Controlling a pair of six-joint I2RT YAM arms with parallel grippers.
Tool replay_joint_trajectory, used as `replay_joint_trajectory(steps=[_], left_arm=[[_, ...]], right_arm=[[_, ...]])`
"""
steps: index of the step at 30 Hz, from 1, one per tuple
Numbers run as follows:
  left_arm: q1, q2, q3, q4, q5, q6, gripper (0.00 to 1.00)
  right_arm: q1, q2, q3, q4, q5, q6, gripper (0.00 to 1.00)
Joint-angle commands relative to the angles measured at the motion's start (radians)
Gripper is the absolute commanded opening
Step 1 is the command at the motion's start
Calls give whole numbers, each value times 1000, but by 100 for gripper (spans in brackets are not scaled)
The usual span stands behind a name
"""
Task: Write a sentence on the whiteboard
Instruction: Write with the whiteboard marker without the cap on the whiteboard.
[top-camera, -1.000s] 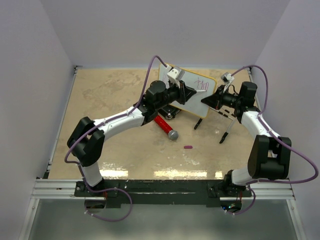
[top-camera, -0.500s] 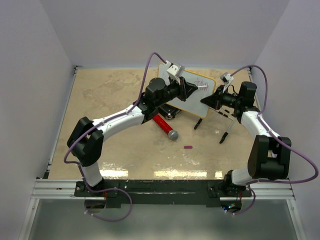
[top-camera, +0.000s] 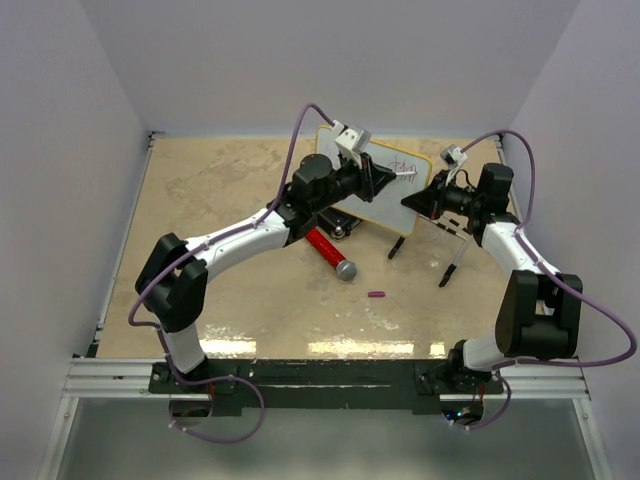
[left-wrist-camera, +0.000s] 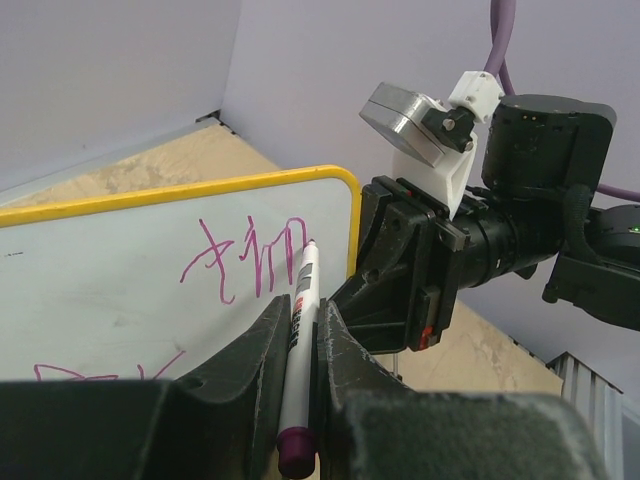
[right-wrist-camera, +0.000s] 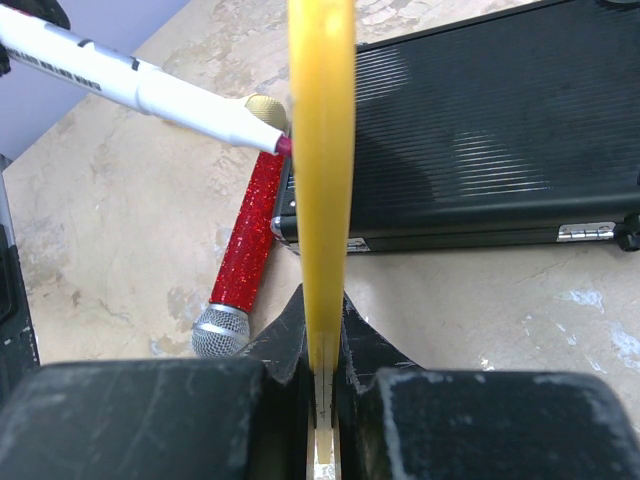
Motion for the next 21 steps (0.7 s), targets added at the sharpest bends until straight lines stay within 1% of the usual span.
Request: replay_joint_trajectory(steps=[1, 13, 21], left_arm=[[-4, 15, 56, 7, 11, 8, 0], [-7, 40, 96, -1, 17, 5, 0], [-6, 40, 101, -1, -3, 8, 0]], right_arm=[[5, -28, 21, -17, 5, -32, 0], [6, -28, 20, -17, 4, -32, 0], [6, -29, 20, -17, 4, -33, 0]])
